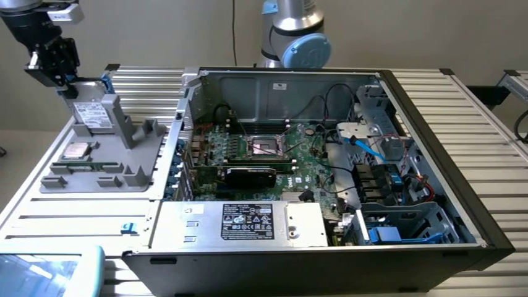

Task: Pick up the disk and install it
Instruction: 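Pick up the disk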

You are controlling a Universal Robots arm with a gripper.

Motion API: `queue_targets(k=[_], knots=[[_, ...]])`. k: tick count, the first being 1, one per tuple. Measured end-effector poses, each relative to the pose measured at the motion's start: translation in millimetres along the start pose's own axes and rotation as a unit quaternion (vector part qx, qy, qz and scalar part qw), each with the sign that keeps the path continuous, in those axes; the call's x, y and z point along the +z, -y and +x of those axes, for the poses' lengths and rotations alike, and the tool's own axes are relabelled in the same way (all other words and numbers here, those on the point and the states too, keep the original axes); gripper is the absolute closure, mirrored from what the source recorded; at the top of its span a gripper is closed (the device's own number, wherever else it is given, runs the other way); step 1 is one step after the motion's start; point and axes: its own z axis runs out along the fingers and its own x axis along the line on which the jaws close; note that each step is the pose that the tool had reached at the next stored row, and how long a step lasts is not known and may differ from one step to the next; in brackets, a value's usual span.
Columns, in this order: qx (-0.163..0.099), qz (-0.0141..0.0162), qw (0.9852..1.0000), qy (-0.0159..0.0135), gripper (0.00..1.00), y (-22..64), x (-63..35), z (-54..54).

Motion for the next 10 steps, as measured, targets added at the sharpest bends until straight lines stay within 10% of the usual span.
queue_targets(k=[3,10], knots=[[0.001,0.0002,1.0,-0.0088,0.62,-0.1,-0.1,-0.1],[0.008,0.0001,0.9999,-0.0097,0.62,-0.1,0.0,-0.5]])
